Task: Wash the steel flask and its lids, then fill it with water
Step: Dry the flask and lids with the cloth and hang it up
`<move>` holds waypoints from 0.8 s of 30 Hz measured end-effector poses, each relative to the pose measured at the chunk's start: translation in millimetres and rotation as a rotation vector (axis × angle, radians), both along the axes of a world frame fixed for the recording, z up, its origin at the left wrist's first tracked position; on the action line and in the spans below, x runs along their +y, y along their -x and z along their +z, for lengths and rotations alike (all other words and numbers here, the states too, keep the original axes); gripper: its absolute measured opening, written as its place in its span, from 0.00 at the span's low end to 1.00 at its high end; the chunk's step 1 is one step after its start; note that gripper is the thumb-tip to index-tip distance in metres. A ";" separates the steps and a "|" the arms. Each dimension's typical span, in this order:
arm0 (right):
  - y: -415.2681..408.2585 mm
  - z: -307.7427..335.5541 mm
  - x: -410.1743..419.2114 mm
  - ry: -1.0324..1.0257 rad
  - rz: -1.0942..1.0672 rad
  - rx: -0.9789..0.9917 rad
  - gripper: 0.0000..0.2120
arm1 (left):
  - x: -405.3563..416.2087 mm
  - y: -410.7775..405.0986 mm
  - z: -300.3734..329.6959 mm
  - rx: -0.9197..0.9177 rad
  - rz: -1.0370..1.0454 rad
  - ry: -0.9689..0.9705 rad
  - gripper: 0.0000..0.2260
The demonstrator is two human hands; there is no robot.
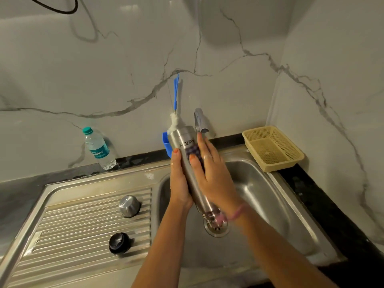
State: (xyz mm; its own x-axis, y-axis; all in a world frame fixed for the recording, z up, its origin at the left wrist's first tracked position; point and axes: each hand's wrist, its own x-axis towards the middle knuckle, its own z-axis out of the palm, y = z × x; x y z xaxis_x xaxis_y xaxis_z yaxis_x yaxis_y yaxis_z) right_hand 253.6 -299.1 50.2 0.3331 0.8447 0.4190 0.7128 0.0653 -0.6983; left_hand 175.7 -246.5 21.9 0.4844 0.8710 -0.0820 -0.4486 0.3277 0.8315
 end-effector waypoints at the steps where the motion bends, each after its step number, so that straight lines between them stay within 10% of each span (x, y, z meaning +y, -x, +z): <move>1: -5.1 12.1 14.4 0.005 0.006 0.035 0.29 | -2.7 -0.8 -2.5 0.011 -0.018 0.008 0.26; 16: 15.6 -63.7 -72.1 0.065 0.089 0.130 0.26 | 13.4 10.3 -7.1 0.067 0.124 0.141 0.38; 24: -3.8 22.3 9.5 0.073 0.151 0.244 0.26 | 0.8 5.1 -5.3 -0.013 -0.041 0.029 0.37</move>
